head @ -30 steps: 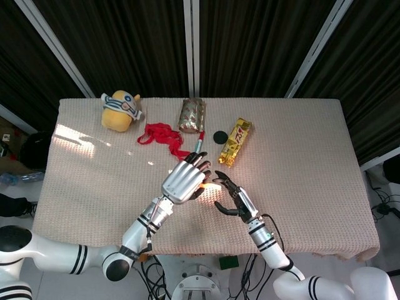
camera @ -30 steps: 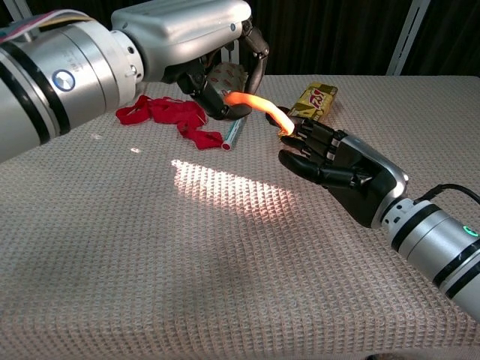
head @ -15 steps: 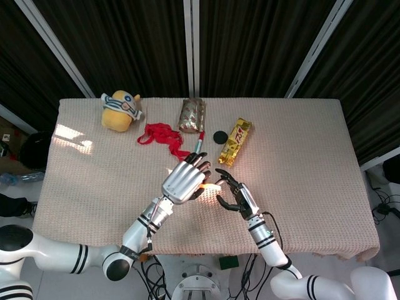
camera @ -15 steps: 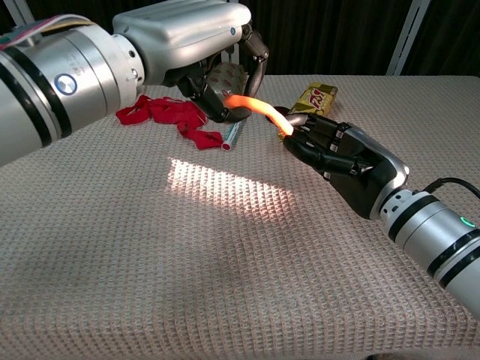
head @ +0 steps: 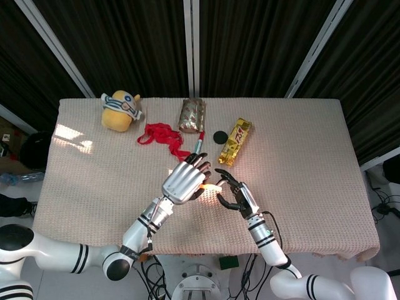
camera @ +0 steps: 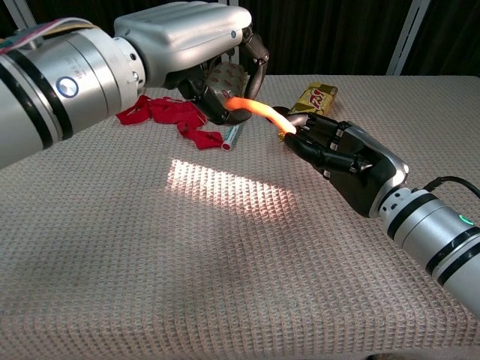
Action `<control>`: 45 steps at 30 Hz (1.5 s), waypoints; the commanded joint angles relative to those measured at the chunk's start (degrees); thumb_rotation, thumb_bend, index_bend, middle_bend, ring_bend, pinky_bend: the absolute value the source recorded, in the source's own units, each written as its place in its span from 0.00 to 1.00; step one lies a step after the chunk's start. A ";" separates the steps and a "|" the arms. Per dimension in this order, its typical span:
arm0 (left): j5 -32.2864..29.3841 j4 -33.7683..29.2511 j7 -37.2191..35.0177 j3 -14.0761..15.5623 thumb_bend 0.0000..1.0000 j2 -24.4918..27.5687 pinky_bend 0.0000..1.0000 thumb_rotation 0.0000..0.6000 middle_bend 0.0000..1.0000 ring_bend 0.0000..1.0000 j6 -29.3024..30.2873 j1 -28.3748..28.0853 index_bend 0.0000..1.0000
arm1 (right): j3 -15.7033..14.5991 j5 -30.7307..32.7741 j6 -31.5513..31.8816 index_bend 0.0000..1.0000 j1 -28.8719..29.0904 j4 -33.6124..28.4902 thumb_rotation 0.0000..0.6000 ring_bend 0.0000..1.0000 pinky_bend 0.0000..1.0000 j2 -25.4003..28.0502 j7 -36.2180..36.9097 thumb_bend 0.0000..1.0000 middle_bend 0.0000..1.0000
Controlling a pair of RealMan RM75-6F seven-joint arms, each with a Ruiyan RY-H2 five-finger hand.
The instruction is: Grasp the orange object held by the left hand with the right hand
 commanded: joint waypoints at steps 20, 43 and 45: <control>0.37 0.78 -0.99 0.63 0.30 -0.44 0.22 0.95 0.32 0.15 0.11 0.07 0.58 | 0.48 0.94 -0.84 0.56 0.24 0.22 1.00 0.00 0.00 -0.67 -1.08 0.37 0.14; 3.43 0.75 -3.11 1.09 0.30 -0.98 0.22 0.96 0.32 0.15 0.85 0.80 0.58 | 0.44 -1.62 4.50 0.57 -0.61 -2.96 1.00 0.00 0.00 3.48 -17.93 0.39 0.13; 3.65 0.77 -3.41 1.06 0.30 -0.95 0.22 0.96 0.32 0.15 0.84 0.89 0.58 | 0.40 -1.57 4.65 0.57 -0.69 -3.81 1.00 0.00 0.00 4.09 -19.18 0.40 0.13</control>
